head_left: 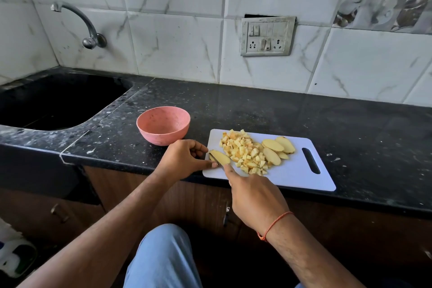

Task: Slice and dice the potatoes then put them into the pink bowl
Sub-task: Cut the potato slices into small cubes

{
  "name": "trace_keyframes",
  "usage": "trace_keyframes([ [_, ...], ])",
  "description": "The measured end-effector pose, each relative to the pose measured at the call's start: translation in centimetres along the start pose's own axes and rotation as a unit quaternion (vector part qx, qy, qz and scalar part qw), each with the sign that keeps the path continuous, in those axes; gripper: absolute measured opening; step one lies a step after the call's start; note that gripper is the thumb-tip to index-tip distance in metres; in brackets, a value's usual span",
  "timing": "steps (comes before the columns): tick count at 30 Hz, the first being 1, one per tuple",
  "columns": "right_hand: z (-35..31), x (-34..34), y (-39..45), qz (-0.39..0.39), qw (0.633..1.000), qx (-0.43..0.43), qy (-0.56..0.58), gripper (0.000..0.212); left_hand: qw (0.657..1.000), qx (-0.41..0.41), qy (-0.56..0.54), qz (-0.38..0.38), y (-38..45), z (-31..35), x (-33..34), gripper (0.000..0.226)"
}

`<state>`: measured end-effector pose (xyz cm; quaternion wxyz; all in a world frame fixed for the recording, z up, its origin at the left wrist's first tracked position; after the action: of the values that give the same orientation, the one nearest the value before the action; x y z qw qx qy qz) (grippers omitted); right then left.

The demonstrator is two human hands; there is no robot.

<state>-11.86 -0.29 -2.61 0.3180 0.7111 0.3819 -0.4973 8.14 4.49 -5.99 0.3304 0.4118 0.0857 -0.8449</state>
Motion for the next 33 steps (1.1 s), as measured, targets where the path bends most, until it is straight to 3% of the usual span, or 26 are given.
trace_keyframes([
  [12,1.9,-2.2,-4.6,0.019,0.999,-0.015,0.037,0.054,0.999,0.017,0.027,-0.006,0.6,0.2,0.2,0.059],
  [18,4.0,-3.4,-6.1,0.054,0.991,0.017,0.118,0.051,0.987,0.111,0.090,-0.068,1.3,2.2,1.0,0.080],
  [21,4.5,-3.2,-5.8,0.066,0.988,0.035,0.134,0.052,0.967,0.173,0.148,-0.117,1.5,3.1,1.9,0.071],
  [26,4.2,-2.3,-5.1,0.063,0.987,0.043,0.142,0.050,0.961,0.185,0.151,-0.136,1.4,3.7,1.8,0.058],
  [33,3.3,-1.2,-3.5,0.060,0.991,0.038,0.118,0.050,0.984,0.138,0.092,-0.057,0.3,2.6,0.5,0.049],
])
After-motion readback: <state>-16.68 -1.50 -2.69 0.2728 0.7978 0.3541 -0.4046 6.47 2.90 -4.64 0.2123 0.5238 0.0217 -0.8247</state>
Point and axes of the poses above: each hand's wrist, its own y-axis towards the middle knuckle, its own x-axis out of the palm, z = x × y, the point moved 10 cm from there along y, towards the middle knuckle, and after that the axes turned 12 degrees about y, right-handed, at the moved point
